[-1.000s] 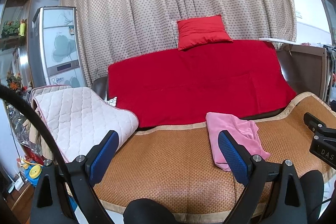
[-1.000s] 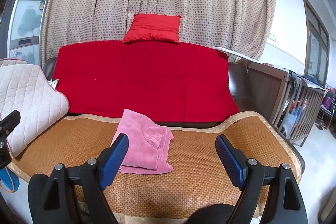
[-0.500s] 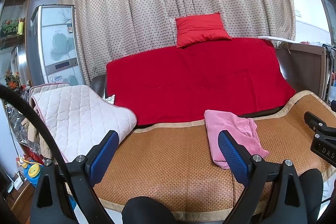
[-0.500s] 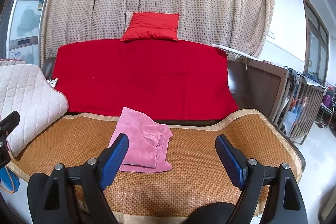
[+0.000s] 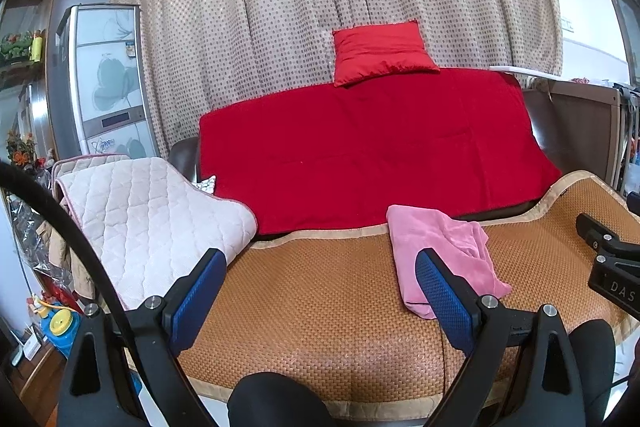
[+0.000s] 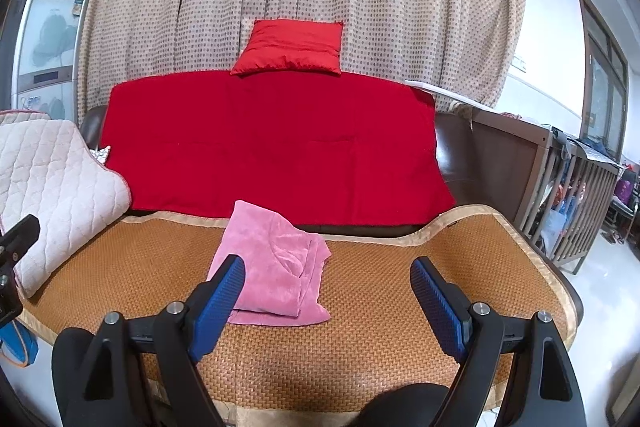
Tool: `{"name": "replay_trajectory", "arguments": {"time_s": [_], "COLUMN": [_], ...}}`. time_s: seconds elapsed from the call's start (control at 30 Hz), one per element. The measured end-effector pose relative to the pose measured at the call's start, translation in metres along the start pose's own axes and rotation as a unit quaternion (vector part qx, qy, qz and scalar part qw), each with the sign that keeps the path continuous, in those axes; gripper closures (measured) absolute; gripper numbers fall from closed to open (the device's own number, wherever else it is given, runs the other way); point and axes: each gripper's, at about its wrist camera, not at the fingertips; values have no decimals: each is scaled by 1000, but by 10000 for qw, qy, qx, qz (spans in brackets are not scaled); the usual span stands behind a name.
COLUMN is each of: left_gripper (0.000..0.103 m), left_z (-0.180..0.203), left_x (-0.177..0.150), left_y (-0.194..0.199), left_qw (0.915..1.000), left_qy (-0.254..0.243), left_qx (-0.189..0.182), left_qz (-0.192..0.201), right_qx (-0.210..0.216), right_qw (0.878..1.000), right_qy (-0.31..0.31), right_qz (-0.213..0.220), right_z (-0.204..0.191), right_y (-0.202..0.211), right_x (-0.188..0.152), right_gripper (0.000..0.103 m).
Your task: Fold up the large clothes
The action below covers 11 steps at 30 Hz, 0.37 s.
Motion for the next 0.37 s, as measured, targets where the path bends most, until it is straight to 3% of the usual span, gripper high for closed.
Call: {"name": "replay_trajectory", "arguments": {"time_s": [0.37], "left_gripper": [8], "left_z": [-10], "left_x": [6], "left_y": [-43], "left_qw": [9993], "left_qy": [274], "left_qx": [-139], "left_qz": [-203], "right_qx": [162], "right_qw": [9990], "right_qy": [274], "right_qz": [-313], "right_z": [-22], "right_y": [-44], "right_x": [9], "right_gripper": [16]}}
Point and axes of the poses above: each gripper's, at about its wrist camera, not at the fingertips, and y roughly against the way its jaws point, z to its right, x to its top, and after that the axes turned 2 degrees about -y, right-handed
